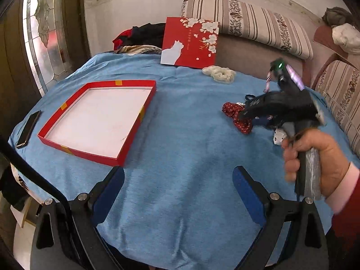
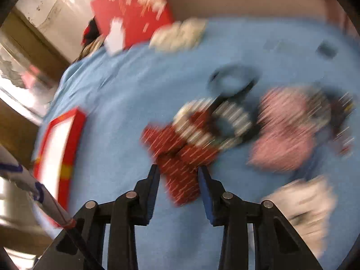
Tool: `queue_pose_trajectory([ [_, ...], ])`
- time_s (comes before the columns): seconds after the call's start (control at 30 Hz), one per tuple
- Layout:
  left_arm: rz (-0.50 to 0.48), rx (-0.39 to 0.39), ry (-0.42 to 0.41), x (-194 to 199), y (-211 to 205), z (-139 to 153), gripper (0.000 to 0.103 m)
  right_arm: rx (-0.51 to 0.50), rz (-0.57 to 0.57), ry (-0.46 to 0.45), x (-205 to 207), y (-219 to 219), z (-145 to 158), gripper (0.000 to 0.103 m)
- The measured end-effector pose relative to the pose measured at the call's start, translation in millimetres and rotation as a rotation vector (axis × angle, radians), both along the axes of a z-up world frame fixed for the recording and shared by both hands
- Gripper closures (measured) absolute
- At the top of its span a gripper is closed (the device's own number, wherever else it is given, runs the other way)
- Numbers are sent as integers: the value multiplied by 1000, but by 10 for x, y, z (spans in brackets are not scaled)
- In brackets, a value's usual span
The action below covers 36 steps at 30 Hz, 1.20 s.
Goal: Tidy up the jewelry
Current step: 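Grasp the white polka-dot scrunchie with the right tool and lift it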
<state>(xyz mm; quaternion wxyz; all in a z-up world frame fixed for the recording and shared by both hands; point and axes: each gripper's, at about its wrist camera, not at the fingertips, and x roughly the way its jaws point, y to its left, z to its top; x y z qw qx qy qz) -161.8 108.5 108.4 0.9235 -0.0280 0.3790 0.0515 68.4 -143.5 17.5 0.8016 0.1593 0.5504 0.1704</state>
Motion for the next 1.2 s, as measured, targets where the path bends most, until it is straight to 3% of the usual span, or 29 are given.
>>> queue_pose_trajectory([
  [0.07,0,-4,-1,19,34,-7,7,47,106,20,-136,168,10,64],
  [0.17,-8,-12,3,43,52,-23,7,39,239,-33,-502,268,165,64],
  [0.27,-9,-27,6,64,52,-35,7,-8,188,-117,-667,32,389,60],
  [0.33,-6,-35,8,73,43,-45,7,-117,141,-193,-665,-102,558,53],
  [0.4,-8,-55,10,84,33,-46,7,-177,143,-211,-576,-62,600,49],
  [0.6,-9,-45,7,26,1,-34,7,-250,127,-196,-52,347,286,47],
  [0.67,-5,-44,3,14,21,-26,7,-265,124,-150,58,419,193,88],
  [0.73,-1,-44,0,15,44,-29,7,-211,150,-64,96,498,72,91],
  [0.83,4,-43,3,42,81,-53,7,-83,247,-31,-100,669,88,93],
  [0.9,4,-50,13,69,90,-78,7,-109,299,-56,-270,772,146,93],
  [0.93,3,-53,20,79,91,-91,7,-118,305,-70,-318,768,183,87],
  [0.97,3,-54,25,77,87,-101,7,-117,301,-84,-357,732,233,71],
  [1.03,-1,-52,26,78,77,-94,7,-87,263,-135,-478,528,427,48],
  [1.13,-6,-56,25,70,66,-75,7,-56,167,-220,-702,24,770,41],
  [1.2,-10,-64,30,68,51,-82,7,-118,69,-290,-859,-342,891,34],
])
